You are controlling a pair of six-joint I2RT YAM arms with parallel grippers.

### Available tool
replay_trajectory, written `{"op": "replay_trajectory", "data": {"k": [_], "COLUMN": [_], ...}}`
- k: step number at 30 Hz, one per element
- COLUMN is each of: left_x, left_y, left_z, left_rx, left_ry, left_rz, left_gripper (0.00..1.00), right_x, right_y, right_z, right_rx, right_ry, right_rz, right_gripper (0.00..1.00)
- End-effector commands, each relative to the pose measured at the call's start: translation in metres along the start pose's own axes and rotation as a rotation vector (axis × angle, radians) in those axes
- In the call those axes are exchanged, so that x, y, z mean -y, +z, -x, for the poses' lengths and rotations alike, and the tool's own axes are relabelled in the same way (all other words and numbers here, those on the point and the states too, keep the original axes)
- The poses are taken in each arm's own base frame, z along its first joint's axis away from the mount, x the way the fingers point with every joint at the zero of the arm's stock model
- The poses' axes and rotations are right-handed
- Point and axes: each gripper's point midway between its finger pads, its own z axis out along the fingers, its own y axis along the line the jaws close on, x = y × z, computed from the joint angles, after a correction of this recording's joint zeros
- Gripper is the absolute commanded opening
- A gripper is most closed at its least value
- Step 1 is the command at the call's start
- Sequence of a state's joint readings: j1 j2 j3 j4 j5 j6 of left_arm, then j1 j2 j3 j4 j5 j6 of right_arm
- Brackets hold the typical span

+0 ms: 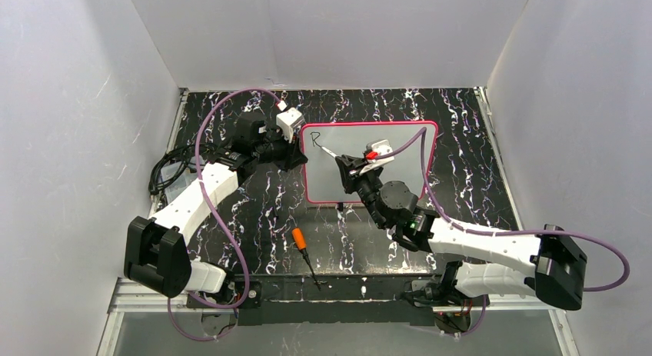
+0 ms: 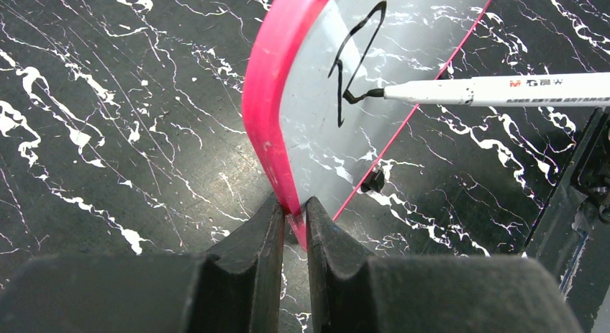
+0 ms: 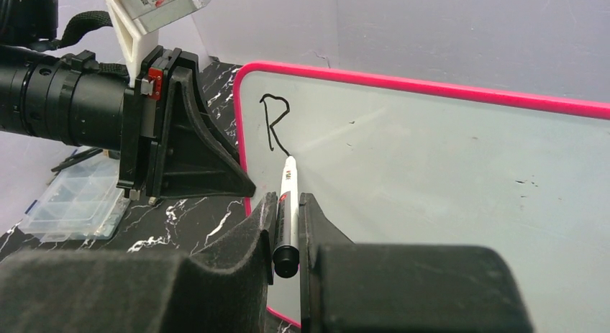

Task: Write a sentence on the whiteboard

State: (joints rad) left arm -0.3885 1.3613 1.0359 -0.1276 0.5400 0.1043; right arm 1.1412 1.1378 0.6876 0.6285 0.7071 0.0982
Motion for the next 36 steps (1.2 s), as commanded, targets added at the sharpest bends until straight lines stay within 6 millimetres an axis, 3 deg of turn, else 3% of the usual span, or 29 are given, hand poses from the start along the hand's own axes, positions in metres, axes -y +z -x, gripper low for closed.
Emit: {"op": "replay_trajectory", "data": {"k": [1, 7, 22, 36], "left_x": [0.013, 0.012, 0.012, 0.013], "left_y": [-0.006, -0.005, -0.005, -0.006], "left_z": [-0.01, -0.01, -0.011, -0.008], "left_rx": [-0.028, -0.029, -0.03, -0.024], "left_ry": [0.001, -0.003, -0.001, 0.001], "left_rz": [-0.031, -0.029, -0.031, -0.032], "left_gripper": [0.0, 0.0, 0.0, 0.0], "right_x": [0.008, 0.004, 0.006, 0.019], "right_y": [-0.003, -0.006, 0.002, -0.007], "right_z": [0.021, 0.043, 0.05, 0.004], "right_rx": [0.046, 0.099, 0.14, 0.015], "right_ry": [0.021, 0.055, 0.022, 0.012], "right_rz": [-0.023, 0.002, -0.031, -0.07], "right_gripper": [0.01, 0.01, 0.01, 0.01]}}
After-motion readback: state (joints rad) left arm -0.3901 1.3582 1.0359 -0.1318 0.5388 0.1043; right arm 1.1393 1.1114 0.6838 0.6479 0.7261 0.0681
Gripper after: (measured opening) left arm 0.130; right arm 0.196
